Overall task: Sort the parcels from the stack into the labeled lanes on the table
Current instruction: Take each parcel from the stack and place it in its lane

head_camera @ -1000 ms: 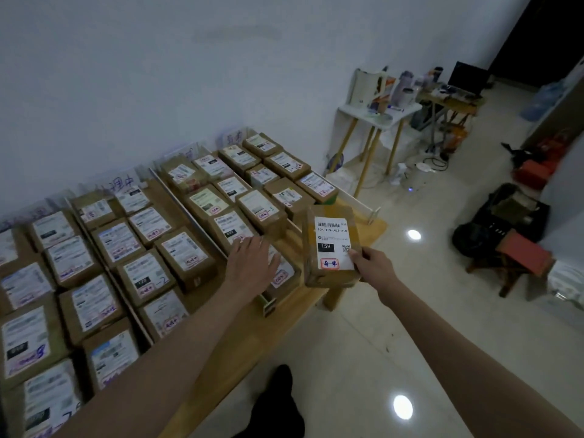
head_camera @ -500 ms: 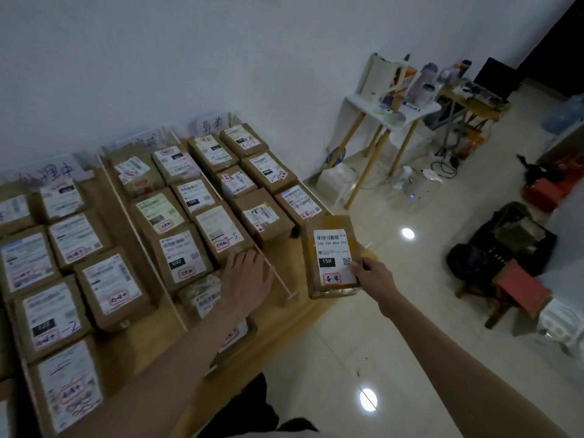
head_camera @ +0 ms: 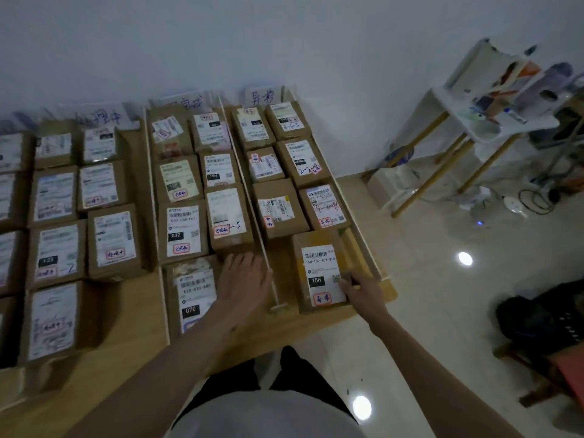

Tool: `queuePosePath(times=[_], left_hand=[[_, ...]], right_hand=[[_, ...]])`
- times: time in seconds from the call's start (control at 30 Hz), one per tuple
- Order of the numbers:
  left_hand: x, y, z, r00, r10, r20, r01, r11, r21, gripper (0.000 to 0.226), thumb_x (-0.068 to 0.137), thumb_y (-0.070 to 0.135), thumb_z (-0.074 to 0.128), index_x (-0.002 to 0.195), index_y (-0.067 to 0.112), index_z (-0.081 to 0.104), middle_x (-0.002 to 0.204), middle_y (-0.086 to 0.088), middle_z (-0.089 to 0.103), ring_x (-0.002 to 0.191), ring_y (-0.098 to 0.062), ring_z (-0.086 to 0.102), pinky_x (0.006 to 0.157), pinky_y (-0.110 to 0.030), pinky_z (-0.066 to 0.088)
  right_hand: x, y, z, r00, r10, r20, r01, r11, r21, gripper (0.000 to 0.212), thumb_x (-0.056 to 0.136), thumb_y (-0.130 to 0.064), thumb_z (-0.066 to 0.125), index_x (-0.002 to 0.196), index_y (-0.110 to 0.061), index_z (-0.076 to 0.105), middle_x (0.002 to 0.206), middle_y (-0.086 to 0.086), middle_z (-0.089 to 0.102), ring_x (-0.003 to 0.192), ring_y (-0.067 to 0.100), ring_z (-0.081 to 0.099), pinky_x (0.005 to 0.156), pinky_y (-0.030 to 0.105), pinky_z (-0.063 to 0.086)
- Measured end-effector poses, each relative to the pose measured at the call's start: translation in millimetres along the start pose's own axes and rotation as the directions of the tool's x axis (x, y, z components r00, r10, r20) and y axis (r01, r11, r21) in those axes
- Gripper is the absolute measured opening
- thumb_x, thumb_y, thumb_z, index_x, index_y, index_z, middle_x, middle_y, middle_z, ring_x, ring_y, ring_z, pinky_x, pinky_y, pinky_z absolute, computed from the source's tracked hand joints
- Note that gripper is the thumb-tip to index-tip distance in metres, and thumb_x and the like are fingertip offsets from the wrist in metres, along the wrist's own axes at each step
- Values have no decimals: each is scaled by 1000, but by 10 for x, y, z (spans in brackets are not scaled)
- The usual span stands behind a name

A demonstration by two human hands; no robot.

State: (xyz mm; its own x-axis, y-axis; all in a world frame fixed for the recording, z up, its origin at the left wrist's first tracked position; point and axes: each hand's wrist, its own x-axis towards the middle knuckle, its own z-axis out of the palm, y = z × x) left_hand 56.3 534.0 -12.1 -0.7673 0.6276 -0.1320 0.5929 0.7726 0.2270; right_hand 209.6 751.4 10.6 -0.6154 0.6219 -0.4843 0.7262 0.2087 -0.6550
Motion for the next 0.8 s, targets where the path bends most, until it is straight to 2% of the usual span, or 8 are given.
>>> queuePosePath(times=[0.1,0.17,0.23,0.33,0.63,0.8], left_hand=[[-49,119,71,998,-57,-14,57,998,9,34,100,42,37,105,21,62,113,0,62,107,-18,58,104,-39,38],[-87,195,117,997,-78,-27,80,995,52,32,99,41,41,103,20,65,111,-2,64,106,-20,59,102,-40,40],[-135,265,153,993,-102,-57,106,991,80,30,98,39,45,98,19,68,102,-3,66,98,-21,62,98,-42,44],[-187,315,215,987,-152,-46,157,979,129,40,96,43,34,96,19,67,95,-2,66,89,-20,63,94,-42,47],[-182,354,293,964,-258,59,250,961,121,43,101,47,34,122,21,60,122,1,60,116,-18,55,112,-41,34],[-117,370,271,961,-264,84,250,957,144,43,102,46,30,126,22,57,125,2,58,119,-17,53,114,-39,30]], right_hand=[[125,17,14,996,-64,65,65,998,-14,22,99,-22,57,116,-11,65,107,2,68,98,18,65,83,35,56],[209,35,20,990,-92,109,96,995,-28,27,99,-23,57,121,-10,65,110,2,69,99,18,65,88,39,56],[290,54,25,983,-112,145,119,992,-41,30,99,-25,56,125,-12,64,112,1,70,100,16,66,89,38,57],[376,72,36,975,-137,175,144,989,-26,36,98,-27,57,132,-13,60,120,1,68,104,16,65,92,39,56],[457,157,89,961,-195,194,197,980,12,36,96,-31,62,127,-14,62,115,0,70,97,14,69,84,36,60],[505,108,102,951,-223,215,232,973,-18,36,96,-31,61,128,-15,61,115,-2,69,97,13,67,81,28,58]])
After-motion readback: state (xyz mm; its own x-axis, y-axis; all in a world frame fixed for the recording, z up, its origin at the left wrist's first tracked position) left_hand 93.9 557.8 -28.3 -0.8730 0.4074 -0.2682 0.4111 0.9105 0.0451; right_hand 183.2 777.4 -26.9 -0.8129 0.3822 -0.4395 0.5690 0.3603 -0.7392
